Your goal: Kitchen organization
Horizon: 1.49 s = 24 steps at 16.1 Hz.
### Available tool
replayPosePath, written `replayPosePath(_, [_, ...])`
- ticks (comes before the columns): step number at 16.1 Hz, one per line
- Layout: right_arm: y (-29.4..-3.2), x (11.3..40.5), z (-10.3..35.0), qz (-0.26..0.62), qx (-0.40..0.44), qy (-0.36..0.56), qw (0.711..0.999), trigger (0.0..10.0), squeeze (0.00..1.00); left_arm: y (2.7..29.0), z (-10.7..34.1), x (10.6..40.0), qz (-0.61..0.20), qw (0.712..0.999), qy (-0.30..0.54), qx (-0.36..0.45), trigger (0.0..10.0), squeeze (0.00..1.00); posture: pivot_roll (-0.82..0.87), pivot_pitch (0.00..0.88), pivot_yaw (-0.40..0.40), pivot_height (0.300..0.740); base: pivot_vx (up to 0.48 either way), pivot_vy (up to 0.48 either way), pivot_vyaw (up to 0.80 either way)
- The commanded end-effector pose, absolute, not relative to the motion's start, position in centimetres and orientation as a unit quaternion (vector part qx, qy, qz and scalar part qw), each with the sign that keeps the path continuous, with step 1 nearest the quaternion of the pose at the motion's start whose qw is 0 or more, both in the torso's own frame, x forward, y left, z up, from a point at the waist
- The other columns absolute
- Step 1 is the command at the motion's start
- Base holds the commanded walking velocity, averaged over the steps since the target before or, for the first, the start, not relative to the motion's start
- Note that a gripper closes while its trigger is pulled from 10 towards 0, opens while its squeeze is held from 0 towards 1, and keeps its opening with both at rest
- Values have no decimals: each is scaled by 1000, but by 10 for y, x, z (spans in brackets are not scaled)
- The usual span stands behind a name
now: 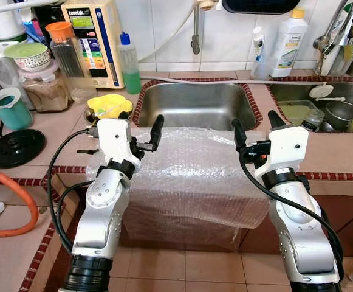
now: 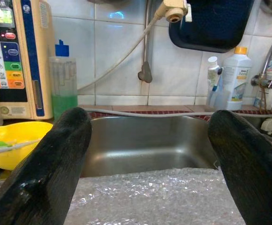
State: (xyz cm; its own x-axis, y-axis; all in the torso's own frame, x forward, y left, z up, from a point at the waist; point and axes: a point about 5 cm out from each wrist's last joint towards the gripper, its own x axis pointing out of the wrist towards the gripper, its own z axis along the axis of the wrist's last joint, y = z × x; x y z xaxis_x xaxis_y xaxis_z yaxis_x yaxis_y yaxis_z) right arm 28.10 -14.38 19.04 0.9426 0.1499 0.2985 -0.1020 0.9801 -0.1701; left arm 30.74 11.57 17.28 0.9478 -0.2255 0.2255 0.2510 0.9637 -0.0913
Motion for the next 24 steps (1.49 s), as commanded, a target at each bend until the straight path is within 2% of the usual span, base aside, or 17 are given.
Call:
replayPosePath(1, [-144,282,192,67,-79,-160,982,10000,0,119,176,307,-114,985,-113,-57,10000,0,-26,0,81,740,266,0,0])
replayPosePath(15, [-145,279,188,72,-86,-157,981,10000,0,115,173,303,-127,984,-107,-65,10000,0,-36,0,82,740,407,0,0])
replayPosePath(20, [-145,279,187,77,-87,-156,981,10000,0,118,169,298,-118,985,-101,-73,10000,0,-26,0,77,740,0,0,0])
replayPosePath(24, [-145,278,186,79,-95,-155,980,10000,0,119,171,294,-103,987,-113,-46,10000,0,-24,0,78,740,0,0,0])
